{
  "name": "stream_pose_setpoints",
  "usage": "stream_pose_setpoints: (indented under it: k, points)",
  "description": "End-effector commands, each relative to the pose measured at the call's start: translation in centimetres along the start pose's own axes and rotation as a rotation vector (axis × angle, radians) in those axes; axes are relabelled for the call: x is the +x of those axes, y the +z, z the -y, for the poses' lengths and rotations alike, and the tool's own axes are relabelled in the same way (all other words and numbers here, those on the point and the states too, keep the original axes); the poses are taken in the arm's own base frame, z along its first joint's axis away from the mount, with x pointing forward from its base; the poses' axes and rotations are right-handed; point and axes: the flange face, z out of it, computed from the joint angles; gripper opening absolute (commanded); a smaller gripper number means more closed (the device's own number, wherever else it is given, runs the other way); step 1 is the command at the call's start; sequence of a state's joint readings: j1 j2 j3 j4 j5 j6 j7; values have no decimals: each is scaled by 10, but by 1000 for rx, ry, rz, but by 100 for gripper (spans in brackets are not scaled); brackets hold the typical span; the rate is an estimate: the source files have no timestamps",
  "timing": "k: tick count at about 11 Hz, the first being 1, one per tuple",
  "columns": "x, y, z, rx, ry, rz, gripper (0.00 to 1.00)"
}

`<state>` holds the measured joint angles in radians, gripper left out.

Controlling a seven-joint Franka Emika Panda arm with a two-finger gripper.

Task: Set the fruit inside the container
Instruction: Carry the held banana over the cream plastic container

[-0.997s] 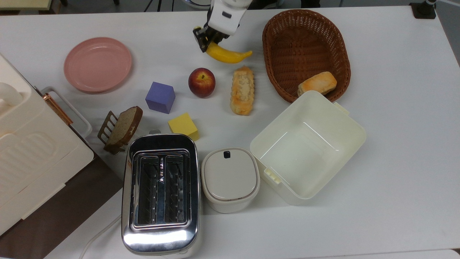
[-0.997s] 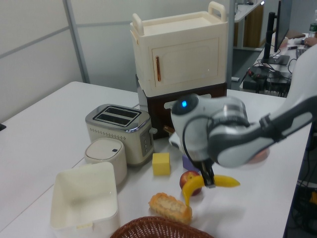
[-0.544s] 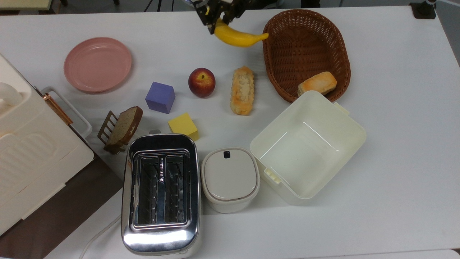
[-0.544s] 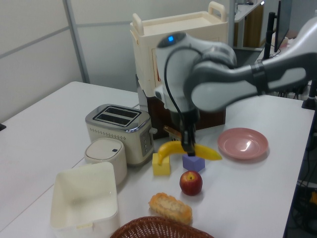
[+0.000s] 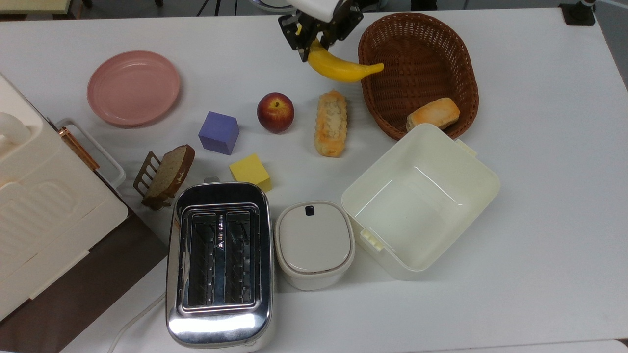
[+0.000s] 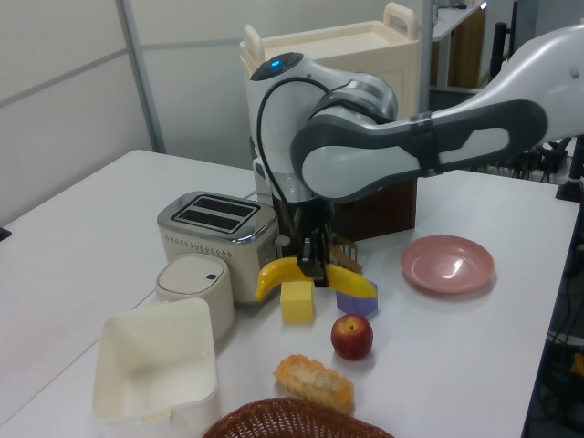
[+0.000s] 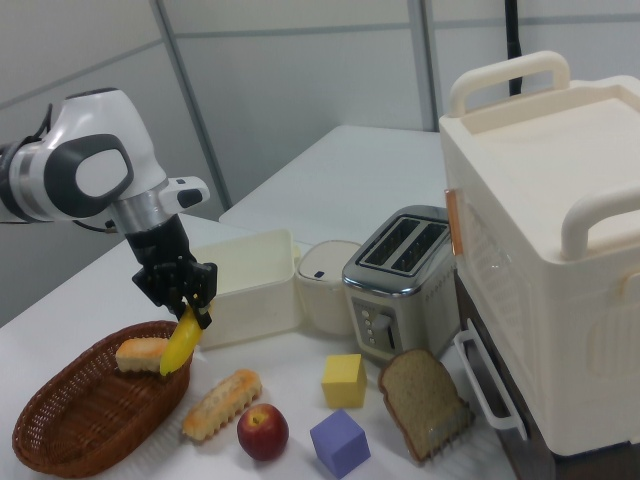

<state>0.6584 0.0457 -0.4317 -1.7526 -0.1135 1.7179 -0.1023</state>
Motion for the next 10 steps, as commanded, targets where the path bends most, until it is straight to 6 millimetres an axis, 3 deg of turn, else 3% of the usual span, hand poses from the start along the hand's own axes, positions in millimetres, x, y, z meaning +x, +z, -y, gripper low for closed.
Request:
stream_pose_setpoints:
  k: [1,3,9,10]
  points:
    - [35,11,11,54,-1,20,9]
    - [57,15,25,73,-9,6,9]
    - [95,-27,37,43,102,-270,9]
    - [103,-25,45,31,119,-302,9]
